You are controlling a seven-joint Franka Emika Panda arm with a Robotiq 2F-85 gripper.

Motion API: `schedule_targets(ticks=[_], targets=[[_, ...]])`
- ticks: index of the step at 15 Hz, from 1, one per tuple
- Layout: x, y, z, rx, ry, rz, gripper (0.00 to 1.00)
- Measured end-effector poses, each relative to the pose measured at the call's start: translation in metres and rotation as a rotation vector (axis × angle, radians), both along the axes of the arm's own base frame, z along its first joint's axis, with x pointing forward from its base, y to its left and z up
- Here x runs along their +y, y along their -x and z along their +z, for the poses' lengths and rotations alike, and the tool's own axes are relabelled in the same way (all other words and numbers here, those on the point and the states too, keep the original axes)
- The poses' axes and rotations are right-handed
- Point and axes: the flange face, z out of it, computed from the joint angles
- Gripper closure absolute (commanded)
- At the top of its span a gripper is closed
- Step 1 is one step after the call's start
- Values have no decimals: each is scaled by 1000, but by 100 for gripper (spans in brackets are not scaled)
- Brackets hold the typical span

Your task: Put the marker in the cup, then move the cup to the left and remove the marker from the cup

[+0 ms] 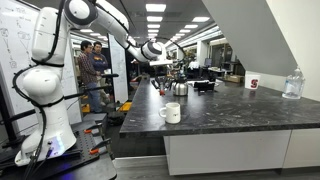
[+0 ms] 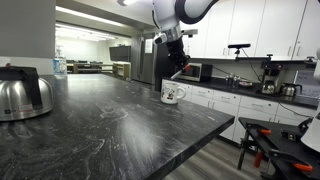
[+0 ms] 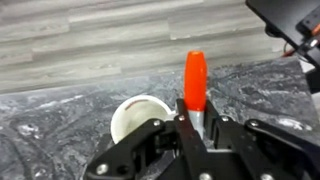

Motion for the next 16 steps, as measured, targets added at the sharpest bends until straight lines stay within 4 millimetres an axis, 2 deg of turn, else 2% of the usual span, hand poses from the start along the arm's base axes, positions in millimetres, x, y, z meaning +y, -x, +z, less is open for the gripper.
schedule_targets(ticks=[4, 8, 13, 16], targets=[[-37, -2, 3, 44, 143, 77, 95], [-60, -5, -19, 106, 182, 115, 95], [-55, -21, -65, 152, 182, 149, 95], [-44, -31, -81, 152, 186, 186, 95]])
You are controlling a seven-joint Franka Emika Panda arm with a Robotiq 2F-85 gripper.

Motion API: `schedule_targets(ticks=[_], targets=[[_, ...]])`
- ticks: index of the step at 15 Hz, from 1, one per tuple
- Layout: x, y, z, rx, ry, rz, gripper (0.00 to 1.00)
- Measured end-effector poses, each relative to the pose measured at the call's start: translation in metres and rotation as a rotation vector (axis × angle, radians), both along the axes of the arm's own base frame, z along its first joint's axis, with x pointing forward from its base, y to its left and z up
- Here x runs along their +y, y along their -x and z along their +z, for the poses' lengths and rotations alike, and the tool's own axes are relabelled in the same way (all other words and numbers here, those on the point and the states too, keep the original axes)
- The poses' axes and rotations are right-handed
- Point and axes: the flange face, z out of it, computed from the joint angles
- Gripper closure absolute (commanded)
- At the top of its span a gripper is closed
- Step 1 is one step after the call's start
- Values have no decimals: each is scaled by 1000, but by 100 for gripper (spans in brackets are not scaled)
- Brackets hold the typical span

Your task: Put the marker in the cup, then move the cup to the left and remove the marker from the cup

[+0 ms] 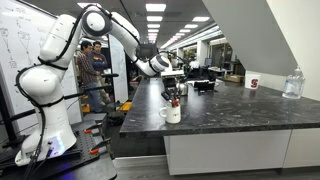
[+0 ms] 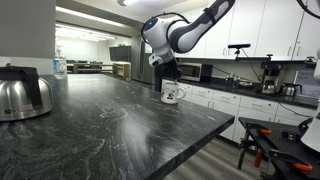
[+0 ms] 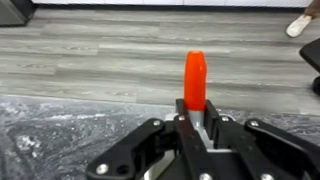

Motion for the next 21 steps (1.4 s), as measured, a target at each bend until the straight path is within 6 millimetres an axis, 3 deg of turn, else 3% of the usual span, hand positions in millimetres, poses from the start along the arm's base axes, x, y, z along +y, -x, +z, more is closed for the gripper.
schedule_targets(ticks=[1, 2, 3, 5, 9, 12, 17, 21], targets=[[3, -2, -3, -1, -1, 7, 95], [5, -4, -4, -4, -3, 12, 78], [7, -5, -4, -10, -6, 18, 53], [11, -9, -3, -30, -16, 33, 49], [23, -15, 5, -81, -44, 49, 19], [29, -16, 27, -144, -119, 5, 1], [18, 2, 69, -235, -325, -179, 0], [-13, 24, 92, -312, -442, -330, 0]])
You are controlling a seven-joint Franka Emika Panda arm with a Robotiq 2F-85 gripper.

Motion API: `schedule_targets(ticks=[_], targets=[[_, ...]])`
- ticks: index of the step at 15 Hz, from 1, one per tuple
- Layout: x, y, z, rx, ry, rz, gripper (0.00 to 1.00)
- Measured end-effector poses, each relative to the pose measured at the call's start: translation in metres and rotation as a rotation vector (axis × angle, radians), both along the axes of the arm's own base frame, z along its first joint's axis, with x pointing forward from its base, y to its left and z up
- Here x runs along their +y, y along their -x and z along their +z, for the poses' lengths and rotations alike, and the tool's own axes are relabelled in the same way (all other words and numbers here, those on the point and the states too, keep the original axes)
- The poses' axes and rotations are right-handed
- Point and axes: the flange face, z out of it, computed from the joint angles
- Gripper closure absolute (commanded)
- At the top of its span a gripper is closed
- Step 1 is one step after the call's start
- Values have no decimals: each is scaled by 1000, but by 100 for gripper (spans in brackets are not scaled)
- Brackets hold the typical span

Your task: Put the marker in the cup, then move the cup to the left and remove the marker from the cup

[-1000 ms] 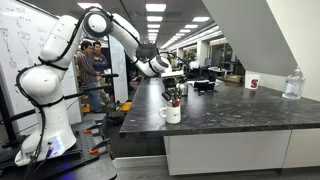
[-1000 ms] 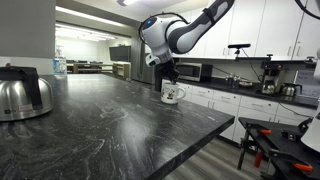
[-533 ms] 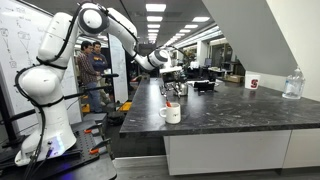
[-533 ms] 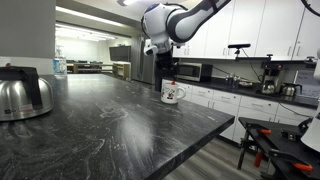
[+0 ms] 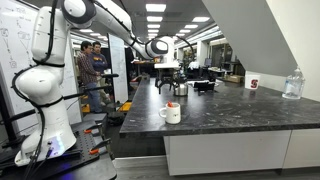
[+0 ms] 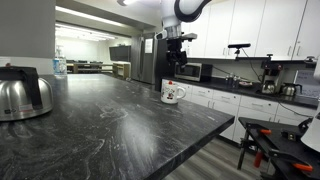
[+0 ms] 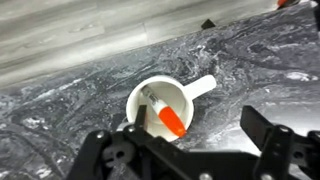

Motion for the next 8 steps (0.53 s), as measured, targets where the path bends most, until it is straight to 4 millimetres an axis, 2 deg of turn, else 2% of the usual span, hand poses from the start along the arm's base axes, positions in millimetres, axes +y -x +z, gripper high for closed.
schedule_targets(ticks=[3, 5, 8], targets=[[-37, 12, 10, -62, -52, -142, 0], [-58, 16, 9, -109, -73, -240, 0], [-76, 14, -1, -180, -84, -386, 0]])
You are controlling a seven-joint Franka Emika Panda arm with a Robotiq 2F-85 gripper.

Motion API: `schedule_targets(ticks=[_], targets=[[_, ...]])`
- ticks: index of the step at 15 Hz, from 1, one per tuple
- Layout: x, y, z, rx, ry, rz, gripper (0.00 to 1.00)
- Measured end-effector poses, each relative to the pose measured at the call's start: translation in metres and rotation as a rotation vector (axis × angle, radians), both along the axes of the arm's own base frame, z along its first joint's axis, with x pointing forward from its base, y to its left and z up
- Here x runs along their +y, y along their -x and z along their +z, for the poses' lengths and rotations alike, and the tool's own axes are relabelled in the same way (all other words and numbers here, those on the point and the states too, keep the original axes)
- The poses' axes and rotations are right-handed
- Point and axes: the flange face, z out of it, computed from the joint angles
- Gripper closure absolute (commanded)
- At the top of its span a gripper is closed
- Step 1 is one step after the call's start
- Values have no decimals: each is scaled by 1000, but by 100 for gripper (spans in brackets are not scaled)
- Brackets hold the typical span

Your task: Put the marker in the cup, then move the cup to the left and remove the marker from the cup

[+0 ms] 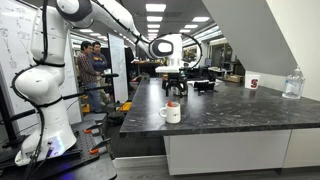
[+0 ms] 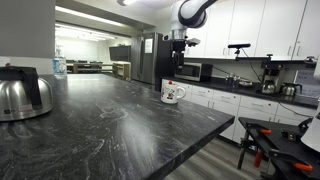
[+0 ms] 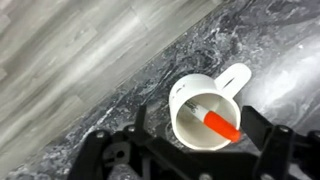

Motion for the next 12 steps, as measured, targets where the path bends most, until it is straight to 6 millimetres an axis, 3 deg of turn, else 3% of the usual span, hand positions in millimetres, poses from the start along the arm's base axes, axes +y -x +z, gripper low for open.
schedule_targets(ticks=[5, 9, 10, 11, 12], targets=[[-4, -16, -36, -78, -9, -225, 0], [-8, -22, -65, -58, -9, -304, 0], [-9, -24, -69, -54, -8, -314, 3], [-11, -25, -73, -51, -8, -322, 20], [-12, -26, -75, -49, -9, -327, 29]])
